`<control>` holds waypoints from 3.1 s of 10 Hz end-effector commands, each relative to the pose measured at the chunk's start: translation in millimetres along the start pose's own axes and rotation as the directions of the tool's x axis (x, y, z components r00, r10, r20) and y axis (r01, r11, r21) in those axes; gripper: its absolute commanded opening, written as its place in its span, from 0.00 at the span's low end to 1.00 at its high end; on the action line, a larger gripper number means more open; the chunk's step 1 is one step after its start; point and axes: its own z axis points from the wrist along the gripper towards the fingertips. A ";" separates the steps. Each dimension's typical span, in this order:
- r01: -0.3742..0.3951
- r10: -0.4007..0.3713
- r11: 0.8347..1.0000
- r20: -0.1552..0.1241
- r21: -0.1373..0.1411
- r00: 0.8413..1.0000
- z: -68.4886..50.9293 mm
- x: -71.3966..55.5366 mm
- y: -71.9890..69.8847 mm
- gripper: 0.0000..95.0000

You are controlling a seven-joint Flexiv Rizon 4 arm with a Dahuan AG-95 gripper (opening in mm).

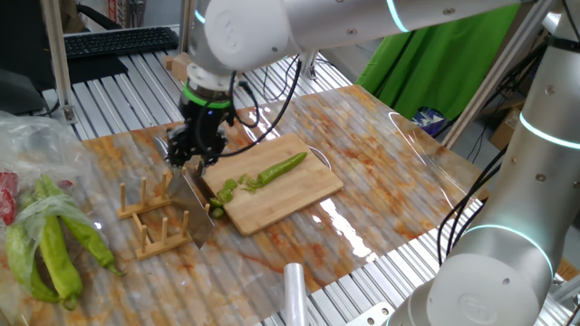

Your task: Chop the chili peppers

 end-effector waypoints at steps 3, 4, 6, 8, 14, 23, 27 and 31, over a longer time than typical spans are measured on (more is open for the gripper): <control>0.021 -0.021 1.000 0.000 0.023 1.000 3.0 -0.8 -0.4 0.60; 0.028 -0.028 0.999 0.000 0.023 1.000 4.9 0.5 -1.9 0.60; 0.029 -0.029 0.999 0.003 0.020 1.000 11.2 4.2 -4.6 0.40; 0.024 -0.024 1.000 0.002 0.017 1.000 20.6 5.9 -4.0 0.40; 0.021 -0.021 1.000 0.022 0.009 1.000 46.4 7.3 -9.9 0.60; 0.031 -0.031 0.999 0.035 -0.008 0.999 73.3 1.2 -16.5 0.40; 0.025 -0.024 1.000 0.051 -0.013 0.998 80.6 0.0 -16.0 0.40; 0.021 -0.020 1.000 0.060 -0.016 0.998 86.6 -1.0 -15.8 0.40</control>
